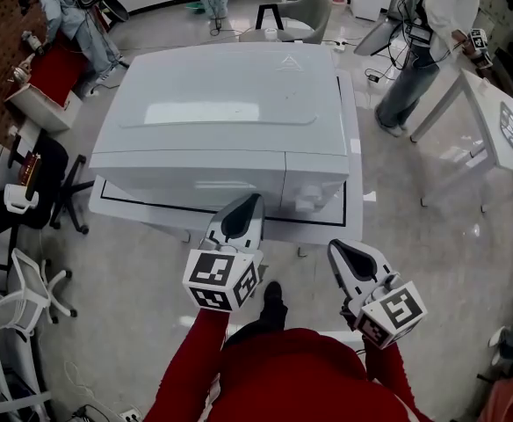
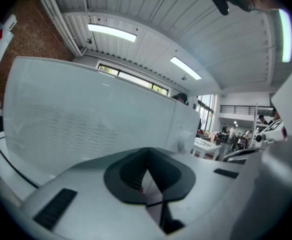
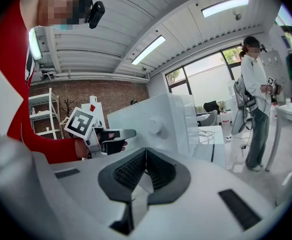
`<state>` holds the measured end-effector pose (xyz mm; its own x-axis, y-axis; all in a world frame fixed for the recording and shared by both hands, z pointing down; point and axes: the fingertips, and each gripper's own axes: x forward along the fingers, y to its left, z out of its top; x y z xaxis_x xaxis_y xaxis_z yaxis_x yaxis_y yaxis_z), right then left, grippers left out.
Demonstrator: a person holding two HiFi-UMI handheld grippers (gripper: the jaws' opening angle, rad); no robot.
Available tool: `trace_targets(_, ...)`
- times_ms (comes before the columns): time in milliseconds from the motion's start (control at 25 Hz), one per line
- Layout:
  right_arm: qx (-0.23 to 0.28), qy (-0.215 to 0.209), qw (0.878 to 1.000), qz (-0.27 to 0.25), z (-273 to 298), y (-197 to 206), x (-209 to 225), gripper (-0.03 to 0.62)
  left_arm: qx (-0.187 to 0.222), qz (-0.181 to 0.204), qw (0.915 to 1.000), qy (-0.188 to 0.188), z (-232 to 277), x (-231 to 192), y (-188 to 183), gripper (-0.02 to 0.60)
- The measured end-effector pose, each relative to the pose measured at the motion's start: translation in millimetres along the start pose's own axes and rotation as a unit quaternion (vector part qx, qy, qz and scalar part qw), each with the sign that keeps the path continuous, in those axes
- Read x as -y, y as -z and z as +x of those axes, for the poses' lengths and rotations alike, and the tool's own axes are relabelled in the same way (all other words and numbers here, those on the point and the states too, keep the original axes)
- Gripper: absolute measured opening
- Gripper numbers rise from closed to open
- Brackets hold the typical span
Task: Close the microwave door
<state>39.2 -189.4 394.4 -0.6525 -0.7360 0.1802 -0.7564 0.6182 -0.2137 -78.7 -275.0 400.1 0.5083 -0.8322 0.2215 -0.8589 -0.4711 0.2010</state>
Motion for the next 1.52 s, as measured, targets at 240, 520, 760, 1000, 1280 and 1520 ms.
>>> trace_targets(240,0.001,0.011,1.0,0.008,-17.3,-1.7,-2.0,0.014,0.054,0.03,0.9958,0.068,-34.9,24.6,-12.7,0.011)
trace_targets(520,0.022,0.011,1.0,0.0,-35.5,-6.7,-11.2,0.015,0.073,0.037,0.9942,0.069,-84.4,30.3,-15.6,0.011)
trace_targets(760,0.046,0.002,0.999,-0.016,-46.1,-11.4,-21.3,0.015,0.072,0.034,0.9942,0.072,-109.5,38.4,-7.1,0.011)
trace_targets(1000,0.061,-0.005,0.998,-0.033,-52.2,-14.6,-27.4,0.014,0.05,0.077,0.9933,0.071,-119.0,50.0,8.3,0.011)
trace_targets(1280,0.071,-0.008,0.997,-0.042,-56.8,-16.6,-34.5,0.014,0.061,0.085,0.9923,0.066,-128.7,53.1,5.7,0.011)
trace_targets(1520,0.071,-0.002,0.996,-0.049,-62.0,-15.2,-34.9,0.012,0.067,0.079,0.9927,0.062,-133.2,54.0,3.6,0.011)
